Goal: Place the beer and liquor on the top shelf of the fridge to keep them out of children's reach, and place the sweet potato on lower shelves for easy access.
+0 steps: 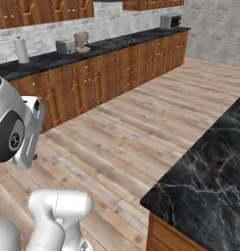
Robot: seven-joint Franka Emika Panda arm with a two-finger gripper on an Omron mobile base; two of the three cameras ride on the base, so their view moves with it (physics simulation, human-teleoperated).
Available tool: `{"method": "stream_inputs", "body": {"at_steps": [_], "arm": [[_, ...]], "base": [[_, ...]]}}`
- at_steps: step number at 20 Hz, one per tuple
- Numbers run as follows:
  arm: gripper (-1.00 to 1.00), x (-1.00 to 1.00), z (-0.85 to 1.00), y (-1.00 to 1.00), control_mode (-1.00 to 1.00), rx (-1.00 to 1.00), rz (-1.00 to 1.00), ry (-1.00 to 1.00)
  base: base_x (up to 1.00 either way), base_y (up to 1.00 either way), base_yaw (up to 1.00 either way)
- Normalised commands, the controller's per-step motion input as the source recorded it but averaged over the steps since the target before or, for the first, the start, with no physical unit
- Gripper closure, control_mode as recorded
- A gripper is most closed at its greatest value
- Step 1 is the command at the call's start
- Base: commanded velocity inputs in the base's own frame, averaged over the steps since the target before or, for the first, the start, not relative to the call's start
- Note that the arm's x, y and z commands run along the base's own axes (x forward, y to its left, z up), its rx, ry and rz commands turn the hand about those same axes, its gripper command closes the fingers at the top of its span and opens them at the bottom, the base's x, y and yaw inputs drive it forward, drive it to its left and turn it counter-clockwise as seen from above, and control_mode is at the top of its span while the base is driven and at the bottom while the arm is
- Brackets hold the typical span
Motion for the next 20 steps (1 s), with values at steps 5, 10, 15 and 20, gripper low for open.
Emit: {"method": "stream_inputs", "body": {"at_steps": [5, 10, 15, 20], "arm": [[-1.0, 0.0, 0.0, 0.0, 1.0, 0.0, 0.0, 0.0], [-1.0, 0.0, 0.0, 0.0, 1.0, 0.0, 0.0, 0.0], [-1.0, 0.0, 0.0, 0.0, 1.0, 0.0, 0.0, 0.0], [-1.0, 0.0, 0.0, 0.0, 1.0, 0.0, 0.0, 0.0]], "base": [[0.6, 0.1, -0.61], [0.48, 0.32, -0.65], [0.31, 0.62, -0.65], [0.17, 0.96, -0.55]]}}
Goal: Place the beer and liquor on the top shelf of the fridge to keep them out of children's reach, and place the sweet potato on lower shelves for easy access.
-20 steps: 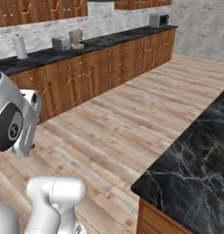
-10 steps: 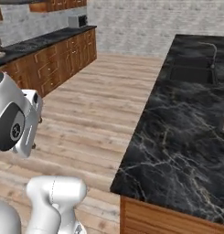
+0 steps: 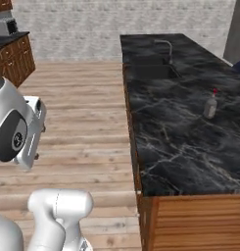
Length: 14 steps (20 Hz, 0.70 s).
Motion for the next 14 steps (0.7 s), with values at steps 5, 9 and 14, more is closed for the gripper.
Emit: {"method": "stream_inputs", "body": {"at_steps": [5, 9, 14], "arm": [[-1.0, 0.0, 0.0, 0.0, 1.0, 0.0, 0.0, 0.0], [-1.0, 0.0, 0.0, 0.0, 1.0, 0.0, 0.0, 0.0], [-1.0, 0.0, 0.0, 0.0, 1.0, 0.0, 0.0, 0.0]], "base": [[0.28, 0.95, -0.53], [0.56, 0.7, -0.54], [0.73, 0.47, -0.53]]}}
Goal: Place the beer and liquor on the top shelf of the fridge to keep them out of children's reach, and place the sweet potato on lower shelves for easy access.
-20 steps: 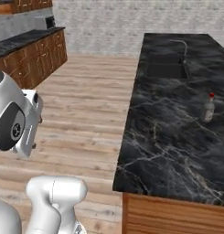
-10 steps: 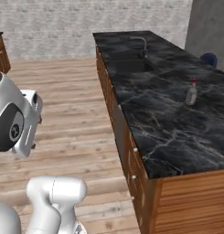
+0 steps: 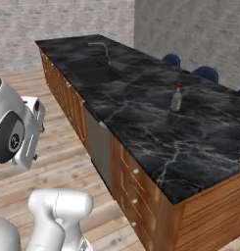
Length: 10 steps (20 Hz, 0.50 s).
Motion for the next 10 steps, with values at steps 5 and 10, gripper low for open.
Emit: {"method": "stream_inputs", "body": {"at_steps": [5, 10], "arm": [[-1.0, 0.0, 0.0, 0.0, 1.0, 0.0, 0.0, 0.0], [-1.0, 0.0, 0.0, 0.0, 1.0, 0.0, 0.0, 0.0]], "base": [[0.64, 0.5, -0.56], [0.6, 0.5, -0.58]]}}
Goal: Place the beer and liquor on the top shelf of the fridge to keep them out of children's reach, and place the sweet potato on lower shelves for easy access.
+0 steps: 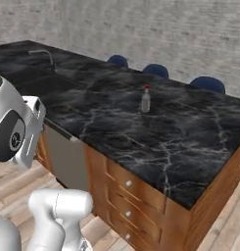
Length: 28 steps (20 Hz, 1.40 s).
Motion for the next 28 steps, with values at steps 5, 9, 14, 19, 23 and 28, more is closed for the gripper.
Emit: {"method": "stream_inputs", "body": {"at_steps": [5, 9, 14, 19, 23, 28], "arm": [[-1.0, 0.0, 0.0, 0.0, 1.0, 0.0, 0.0, 0.0], [-1.0, 0.0, 0.0, 0.0, 1.0, 0.0, 0.0, 0.0], [-1.0, 0.0, 0.0, 0.0, 1.0, 0.0, 0.0, 0.0], [-1.0, 0.0, 0.0, 0.0, 1.0, 0.0, 0.0, 0.0], [-1.0, 0.0, 0.0, 0.0, 1.0, 0.0, 0.0, 0.0], [-1.0, 0.0, 0.0, 0.0, 1.0, 0.0, 0.0, 0.0]], "base": [[0.59, 0.48, -0.58], [0.56, 0.49, -0.57], [0.54, 0.64, -0.49], [0.41, 0.66, -0.27], [0.34, 0.33, -0.1], [0.42, 0.15, -0.06]]}}
